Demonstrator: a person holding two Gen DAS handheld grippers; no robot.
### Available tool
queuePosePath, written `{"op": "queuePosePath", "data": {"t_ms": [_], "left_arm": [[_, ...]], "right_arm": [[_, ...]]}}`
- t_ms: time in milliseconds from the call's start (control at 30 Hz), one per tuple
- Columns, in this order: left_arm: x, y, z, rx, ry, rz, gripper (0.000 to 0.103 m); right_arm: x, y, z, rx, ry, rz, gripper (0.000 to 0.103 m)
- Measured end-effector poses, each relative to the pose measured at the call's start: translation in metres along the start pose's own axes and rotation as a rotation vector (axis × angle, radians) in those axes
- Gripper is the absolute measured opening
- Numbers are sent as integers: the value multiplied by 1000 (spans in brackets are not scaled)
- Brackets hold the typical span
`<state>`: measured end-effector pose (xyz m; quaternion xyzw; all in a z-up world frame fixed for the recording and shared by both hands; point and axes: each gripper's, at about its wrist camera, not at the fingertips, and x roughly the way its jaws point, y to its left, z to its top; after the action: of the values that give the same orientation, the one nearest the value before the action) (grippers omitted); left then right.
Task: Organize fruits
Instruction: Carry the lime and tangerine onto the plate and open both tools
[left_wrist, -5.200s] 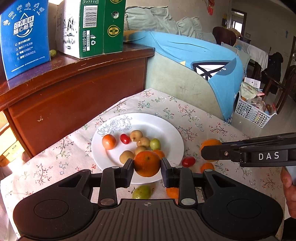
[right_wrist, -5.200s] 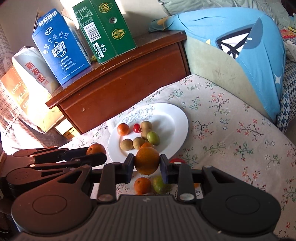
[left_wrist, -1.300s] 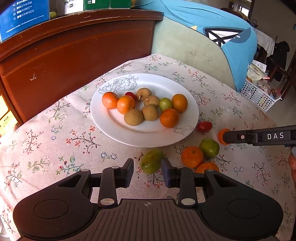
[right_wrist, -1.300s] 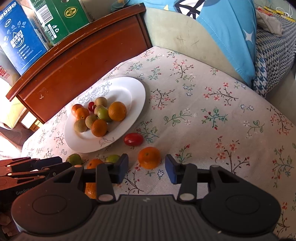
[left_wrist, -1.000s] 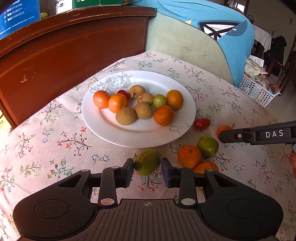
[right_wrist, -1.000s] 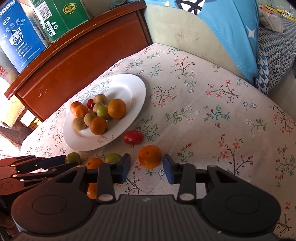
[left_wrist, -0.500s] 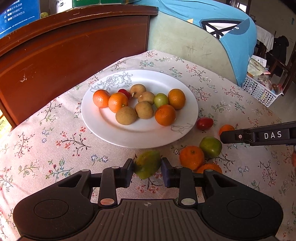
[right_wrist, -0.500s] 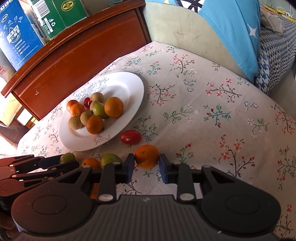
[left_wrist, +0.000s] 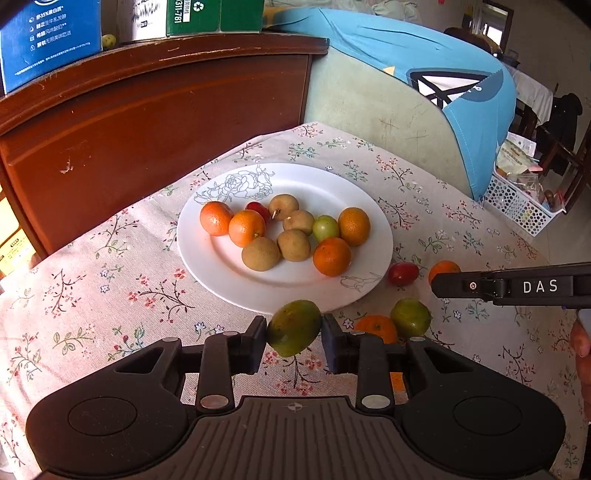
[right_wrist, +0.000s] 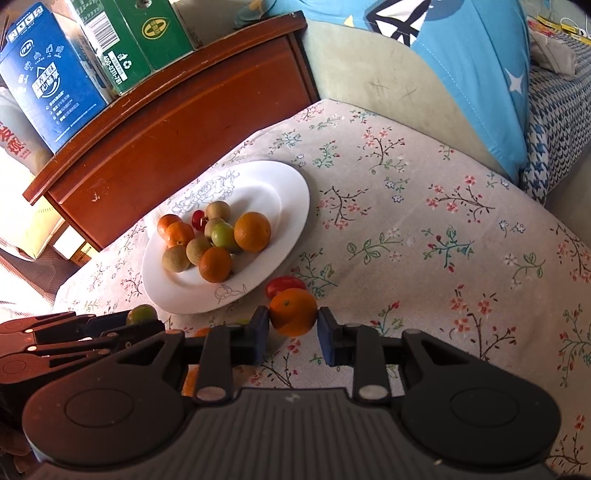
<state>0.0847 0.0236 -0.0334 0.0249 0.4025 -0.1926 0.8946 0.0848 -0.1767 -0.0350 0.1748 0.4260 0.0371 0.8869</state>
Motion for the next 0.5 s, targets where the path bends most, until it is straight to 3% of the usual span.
{"op": "queuePosePath", "data": {"t_ms": [333, 500], "left_arm": [[-16, 13, 28, -54, -87, 32, 30], [-6, 22, 38, -73, -76, 58, 30]], "right_arm": [[-13, 10, 19, 0, -70, 61, 28], [-12, 12, 34, 11, -110, 74, 28]]}}
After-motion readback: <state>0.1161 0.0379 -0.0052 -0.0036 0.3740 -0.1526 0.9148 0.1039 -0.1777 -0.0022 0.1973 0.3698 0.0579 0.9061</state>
